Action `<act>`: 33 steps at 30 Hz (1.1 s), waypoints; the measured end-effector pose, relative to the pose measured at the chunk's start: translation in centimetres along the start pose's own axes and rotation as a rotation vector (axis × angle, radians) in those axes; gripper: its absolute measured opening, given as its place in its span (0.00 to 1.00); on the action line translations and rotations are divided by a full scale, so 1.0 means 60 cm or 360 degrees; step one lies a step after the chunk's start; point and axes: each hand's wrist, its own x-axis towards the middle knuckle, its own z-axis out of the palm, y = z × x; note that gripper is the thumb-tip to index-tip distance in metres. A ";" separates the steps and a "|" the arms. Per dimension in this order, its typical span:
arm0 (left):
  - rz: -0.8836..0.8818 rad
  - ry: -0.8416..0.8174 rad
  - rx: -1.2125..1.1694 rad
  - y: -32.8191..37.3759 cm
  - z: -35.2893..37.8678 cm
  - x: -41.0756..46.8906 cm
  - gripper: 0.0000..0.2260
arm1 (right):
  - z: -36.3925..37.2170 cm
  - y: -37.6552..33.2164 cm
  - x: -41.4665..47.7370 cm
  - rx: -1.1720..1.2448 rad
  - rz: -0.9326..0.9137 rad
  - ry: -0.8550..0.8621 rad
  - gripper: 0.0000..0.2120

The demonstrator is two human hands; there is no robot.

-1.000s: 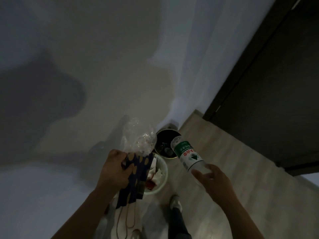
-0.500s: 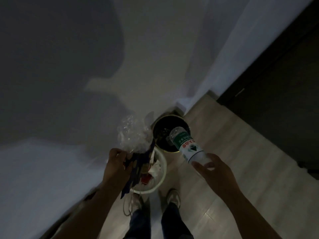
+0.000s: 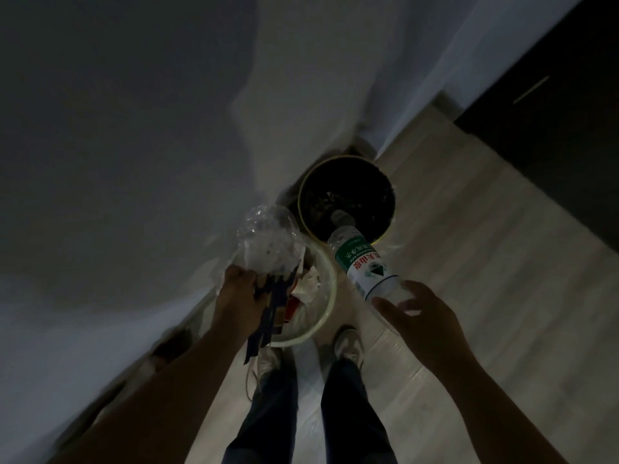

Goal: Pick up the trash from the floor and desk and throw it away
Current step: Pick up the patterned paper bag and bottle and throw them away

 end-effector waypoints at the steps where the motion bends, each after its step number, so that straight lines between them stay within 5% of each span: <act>1: 0.0005 -0.0003 0.0206 -0.008 0.008 0.007 0.05 | 0.008 0.004 0.005 0.0001 0.0002 -0.0011 0.35; 8: -0.0081 -0.0202 0.0317 -0.039 0.063 0.044 0.11 | 0.046 0.025 0.039 0.0006 0.0031 -0.0032 0.36; 19: -0.0333 -0.0378 -0.0018 -0.066 0.097 0.085 0.26 | 0.059 0.021 0.102 -0.0007 0.0015 0.0016 0.36; 28: -0.0095 -0.0115 0.0327 -0.062 0.080 0.078 0.10 | 0.074 0.007 0.112 -0.0017 -0.0033 0.0048 0.35; 33: 0.0004 -0.0021 0.0805 -0.067 0.064 0.069 0.14 | 0.077 0.009 0.112 -0.0011 -0.0024 0.0057 0.34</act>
